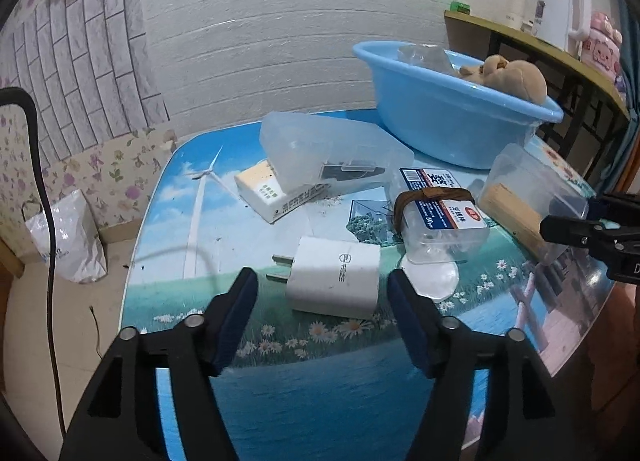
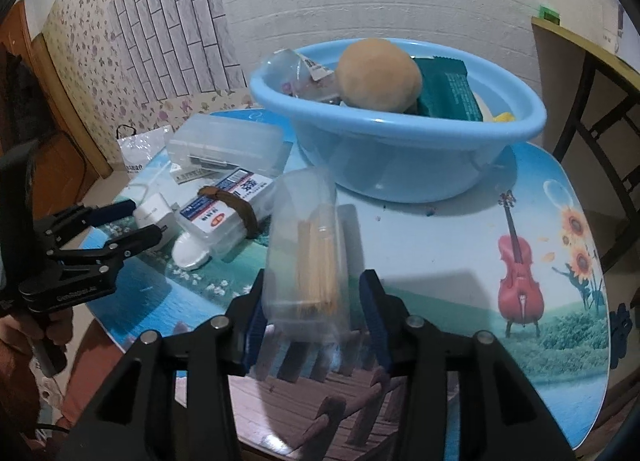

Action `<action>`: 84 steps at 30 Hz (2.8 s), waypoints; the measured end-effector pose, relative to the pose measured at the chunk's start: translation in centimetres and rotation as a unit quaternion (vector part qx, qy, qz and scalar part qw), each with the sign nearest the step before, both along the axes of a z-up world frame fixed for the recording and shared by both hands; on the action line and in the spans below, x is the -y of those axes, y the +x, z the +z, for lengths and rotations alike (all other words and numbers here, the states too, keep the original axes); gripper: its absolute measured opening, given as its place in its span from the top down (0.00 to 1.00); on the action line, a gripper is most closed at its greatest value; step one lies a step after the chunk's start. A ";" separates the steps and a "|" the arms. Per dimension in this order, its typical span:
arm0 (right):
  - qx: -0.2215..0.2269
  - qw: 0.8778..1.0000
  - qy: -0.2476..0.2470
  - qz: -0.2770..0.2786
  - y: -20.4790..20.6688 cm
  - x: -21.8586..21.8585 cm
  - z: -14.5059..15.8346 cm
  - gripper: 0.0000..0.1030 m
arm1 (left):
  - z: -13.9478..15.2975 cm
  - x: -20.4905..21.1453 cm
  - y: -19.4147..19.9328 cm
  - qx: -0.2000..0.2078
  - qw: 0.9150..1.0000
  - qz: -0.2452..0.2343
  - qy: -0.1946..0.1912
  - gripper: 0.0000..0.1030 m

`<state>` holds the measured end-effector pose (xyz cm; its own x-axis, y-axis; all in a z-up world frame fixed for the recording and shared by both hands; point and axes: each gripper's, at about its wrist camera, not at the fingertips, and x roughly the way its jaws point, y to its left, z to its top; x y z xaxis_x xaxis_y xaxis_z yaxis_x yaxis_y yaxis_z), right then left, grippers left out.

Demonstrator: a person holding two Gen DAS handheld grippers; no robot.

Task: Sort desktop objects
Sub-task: 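Grasp the white plug with the left tool while the right tool grasps the toothpick box, then lift and carry the plug and toothpick box over the blue basin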

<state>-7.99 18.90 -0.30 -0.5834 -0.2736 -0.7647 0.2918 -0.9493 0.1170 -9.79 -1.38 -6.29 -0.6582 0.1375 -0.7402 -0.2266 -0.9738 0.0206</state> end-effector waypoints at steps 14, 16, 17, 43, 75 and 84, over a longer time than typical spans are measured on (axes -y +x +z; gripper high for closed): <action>0.014 1.000 0.009 0.009 -1.6 1.0 -1.1 0.57 | -1.4 -0.2 -2.3 0.023 1.000 0.012 0.014 0.23; 0.016 1.000 0.013 0.007 -1.9 1.1 -1.3 0.56 | -1.5 -0.2 -2.3 0.024 1.000 0.015 0.013 0.21; 0.018 1.000 0.014 0.008 -2.1 1.3 -1.4 0.56 | -1.5 -0.2 -2.3 0.023 0.999 0.017 0.014 0.21; -0.039 0.999 -0.008 0.030 -0.7 1.0 1.1 0.68 | 0.1 -0.4 -0.6 -0.008 0.998 0.044 0.033 0.40; -0.109 0.992 -0.064 -0.016 -6.6 -7.8 8.1 0.68 | 10.2 -10.4 -6.6 -0.047 0.998 -0.029 0.042 0.40; -0.105 0.993 -0.051 -0.026 -11.3 -8.6 7.7 0.67 | 11.1 -13.6 -10.7 -0.051 0.996 -0.053 0.041 0.40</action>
